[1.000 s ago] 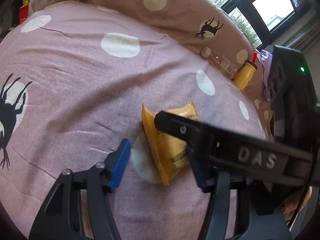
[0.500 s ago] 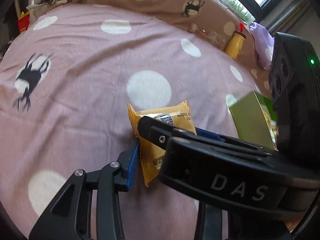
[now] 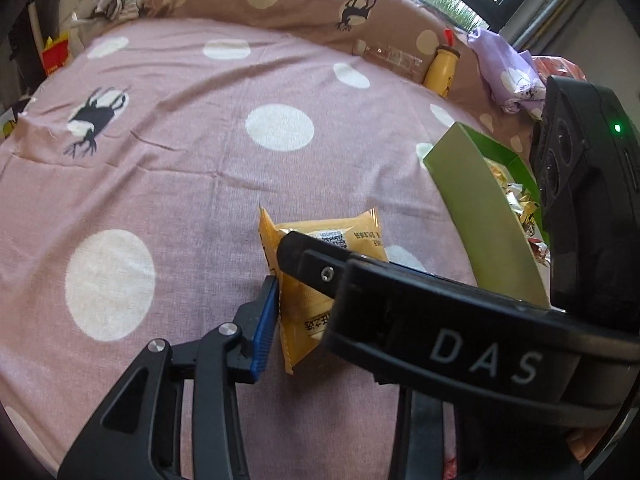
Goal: Organize snacks
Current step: 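Lift the yellow cake packet with the right gripper over the box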
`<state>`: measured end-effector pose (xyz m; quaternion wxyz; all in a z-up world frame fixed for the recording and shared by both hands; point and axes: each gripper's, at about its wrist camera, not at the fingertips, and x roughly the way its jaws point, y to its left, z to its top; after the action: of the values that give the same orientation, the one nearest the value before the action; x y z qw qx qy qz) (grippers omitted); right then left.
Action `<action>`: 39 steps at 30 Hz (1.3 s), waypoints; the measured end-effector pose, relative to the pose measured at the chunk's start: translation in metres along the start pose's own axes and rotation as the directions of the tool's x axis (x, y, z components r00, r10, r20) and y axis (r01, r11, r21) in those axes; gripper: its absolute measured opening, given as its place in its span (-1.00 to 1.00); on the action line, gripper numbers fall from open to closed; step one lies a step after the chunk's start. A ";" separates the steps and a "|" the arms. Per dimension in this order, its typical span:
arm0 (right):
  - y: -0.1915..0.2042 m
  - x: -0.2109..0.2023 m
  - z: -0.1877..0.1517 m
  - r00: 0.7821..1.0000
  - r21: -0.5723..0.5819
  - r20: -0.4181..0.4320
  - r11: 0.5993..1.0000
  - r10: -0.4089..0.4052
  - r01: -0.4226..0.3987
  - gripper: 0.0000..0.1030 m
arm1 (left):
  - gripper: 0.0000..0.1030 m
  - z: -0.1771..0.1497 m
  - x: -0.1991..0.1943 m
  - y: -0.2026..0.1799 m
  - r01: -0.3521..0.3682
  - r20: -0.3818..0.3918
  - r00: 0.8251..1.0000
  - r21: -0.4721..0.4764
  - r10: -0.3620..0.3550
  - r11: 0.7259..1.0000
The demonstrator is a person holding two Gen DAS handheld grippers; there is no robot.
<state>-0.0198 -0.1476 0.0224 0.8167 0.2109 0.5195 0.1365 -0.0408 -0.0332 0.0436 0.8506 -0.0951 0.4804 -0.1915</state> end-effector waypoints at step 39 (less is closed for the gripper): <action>-0.020 -0.183 -0.024 0.863 0.009 0.505 1.000 -0.026 0.024 0.30 | -0.30 0.002 -0.084 -0.135 0.099 0.303 0.929 0.347 -0.212 0.932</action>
<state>-0.1186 -0.2416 0.1488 0.9256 0.2336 0.2905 0.0653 -0.1092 -0.1208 0.1567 0.9056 -0.0227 0.2809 -0.3170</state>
